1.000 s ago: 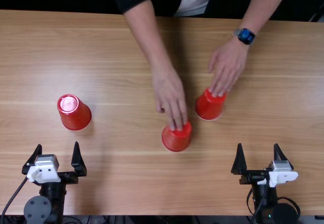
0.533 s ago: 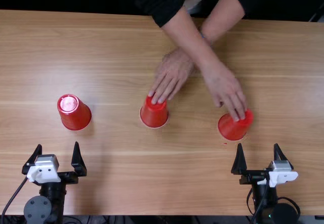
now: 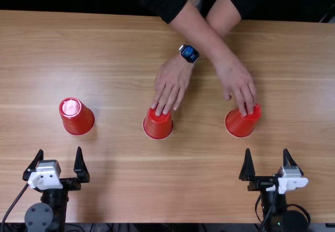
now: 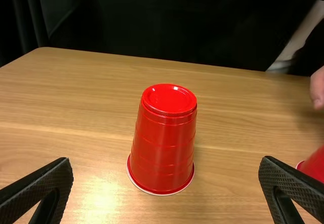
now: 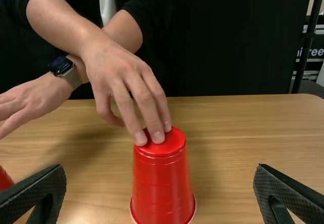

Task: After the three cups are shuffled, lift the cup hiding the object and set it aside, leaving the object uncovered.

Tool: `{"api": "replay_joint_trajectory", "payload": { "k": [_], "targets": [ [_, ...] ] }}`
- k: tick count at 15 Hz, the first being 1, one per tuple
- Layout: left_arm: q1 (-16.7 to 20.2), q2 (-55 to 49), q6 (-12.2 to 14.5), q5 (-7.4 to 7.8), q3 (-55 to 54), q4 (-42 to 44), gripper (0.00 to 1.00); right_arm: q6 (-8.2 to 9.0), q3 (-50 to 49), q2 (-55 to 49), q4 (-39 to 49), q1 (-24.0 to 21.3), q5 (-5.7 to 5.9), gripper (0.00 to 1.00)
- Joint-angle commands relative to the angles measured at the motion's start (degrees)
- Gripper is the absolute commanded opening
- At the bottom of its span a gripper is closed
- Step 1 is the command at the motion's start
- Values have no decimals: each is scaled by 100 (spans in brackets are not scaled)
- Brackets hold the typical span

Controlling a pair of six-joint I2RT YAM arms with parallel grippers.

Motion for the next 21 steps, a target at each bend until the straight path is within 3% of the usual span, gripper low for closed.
{"api": "replay_joint_trajectory", "payload": {
  "k": [1,15,18,21],
  "targets": [
    [22,-62,-60,6,-259,-40,100,11,-97,-43,42,-25,6,100],
    [13,-62,25,-57,-259,-40,100,32,-114,-43,42,-16,-37,100],
    [13,-62,14,-46,-259,-61,100,-20,-62,-43,42,-51,16,100],
    [22,-27,257,-36,848,-293,100,-20,431,-43,-21,-87,16,100]
  ]
}}
